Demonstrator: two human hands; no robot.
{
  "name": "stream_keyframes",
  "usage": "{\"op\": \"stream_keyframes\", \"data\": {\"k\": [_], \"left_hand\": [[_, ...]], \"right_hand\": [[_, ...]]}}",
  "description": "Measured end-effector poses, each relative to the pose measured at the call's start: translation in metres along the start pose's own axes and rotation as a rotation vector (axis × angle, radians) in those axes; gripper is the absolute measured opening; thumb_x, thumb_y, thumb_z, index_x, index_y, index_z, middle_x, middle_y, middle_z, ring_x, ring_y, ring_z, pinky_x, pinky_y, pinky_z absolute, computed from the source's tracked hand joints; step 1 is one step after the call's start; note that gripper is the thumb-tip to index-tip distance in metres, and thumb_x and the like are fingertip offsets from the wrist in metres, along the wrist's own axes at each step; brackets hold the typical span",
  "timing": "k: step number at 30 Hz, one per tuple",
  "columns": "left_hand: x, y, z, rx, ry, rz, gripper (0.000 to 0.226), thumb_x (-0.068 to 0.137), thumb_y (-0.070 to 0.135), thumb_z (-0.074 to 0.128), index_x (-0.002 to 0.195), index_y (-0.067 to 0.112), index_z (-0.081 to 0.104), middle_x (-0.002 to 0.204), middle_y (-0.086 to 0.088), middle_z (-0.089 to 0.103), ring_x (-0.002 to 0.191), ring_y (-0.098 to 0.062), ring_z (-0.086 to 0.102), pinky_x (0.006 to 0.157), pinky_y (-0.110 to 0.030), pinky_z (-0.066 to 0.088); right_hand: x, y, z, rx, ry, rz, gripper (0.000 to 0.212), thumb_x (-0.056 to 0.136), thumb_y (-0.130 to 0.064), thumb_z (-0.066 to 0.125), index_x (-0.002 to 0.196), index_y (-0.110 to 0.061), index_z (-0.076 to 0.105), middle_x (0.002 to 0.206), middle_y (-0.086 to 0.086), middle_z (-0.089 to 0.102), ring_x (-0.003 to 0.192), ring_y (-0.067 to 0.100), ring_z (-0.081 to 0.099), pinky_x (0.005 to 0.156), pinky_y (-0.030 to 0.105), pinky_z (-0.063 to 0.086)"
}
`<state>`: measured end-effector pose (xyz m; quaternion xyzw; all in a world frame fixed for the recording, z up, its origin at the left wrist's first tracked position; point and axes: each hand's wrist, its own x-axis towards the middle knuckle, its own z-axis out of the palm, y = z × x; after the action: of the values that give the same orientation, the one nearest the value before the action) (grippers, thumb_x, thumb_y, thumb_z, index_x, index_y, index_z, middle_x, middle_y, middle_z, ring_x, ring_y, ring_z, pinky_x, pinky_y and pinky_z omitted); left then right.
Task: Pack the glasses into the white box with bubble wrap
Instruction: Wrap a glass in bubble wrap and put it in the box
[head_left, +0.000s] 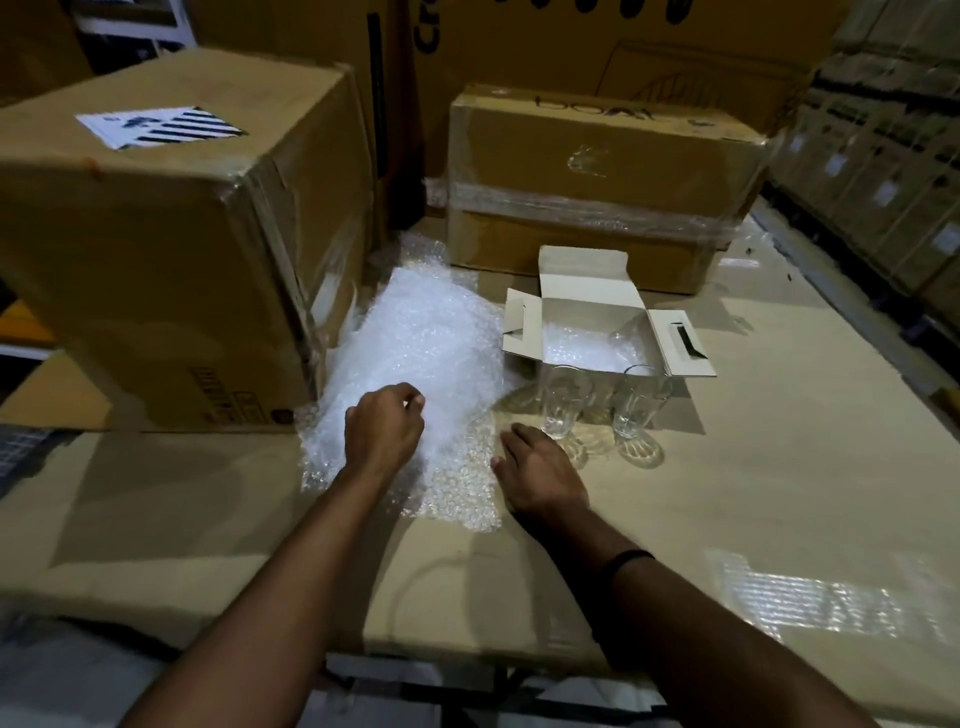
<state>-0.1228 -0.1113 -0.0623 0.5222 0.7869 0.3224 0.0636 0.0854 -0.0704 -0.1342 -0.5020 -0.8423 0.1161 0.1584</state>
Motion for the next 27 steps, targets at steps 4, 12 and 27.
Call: {"op": "stream_keyframes", "data": {"k": [4,12,27], "left_hand": [[-0.003,0.002,-0.001,-0.159,0.015,0.032,0.018,0.095,0.027,0.059,0.098,0.016,0.073,0.106,-0.001,0.072,0.099,-0.024,0.063,0.095,-0.045,0.044],[-0.038,-0.016,0.01,-0.13,0.118,0.175,0.033,0.084,0.04,0.065,0.11,0.021,0.071,0.11,-0.001,0.066,0.107,-0.02,0.053,0.091,-0.036,0.038],[-0.023,0.001,-0.029,-1.527,-0.148,-0.721,0.03,0.1,0.029,0.044,0.099,0.009,0.066,0.092,-0.008,0.071,0.083,-0.026,0.065,0.07,-0.034,0.052]], "right_hand": [[0.003,-0.011,-0.016,0.315,0.08,0.067,0.042,0.098,-0.051,0.036,0.098,-0.022,0.066,0.098,0.0,0.068,0.098,0.021,0.061,0.084,0.031,0.047],[0.056,-0.067,-0.052,1.029,-0.006,0.545,0.02,0.089,-0.025,0.068,0.083,-0.007,0.06,0.072,0.008,0.061,0.055,0.019,0.054,0.049,0.024,0.039],[0.038,-0.051,-0.105,1.414,-0.494,0.439,0.024,0.092,-0.02,0.063,0.114,-0.01,0.064,0.093,0.006,0.073,0.071,0.021,0.062,0.067,0.032,0.05]]}}
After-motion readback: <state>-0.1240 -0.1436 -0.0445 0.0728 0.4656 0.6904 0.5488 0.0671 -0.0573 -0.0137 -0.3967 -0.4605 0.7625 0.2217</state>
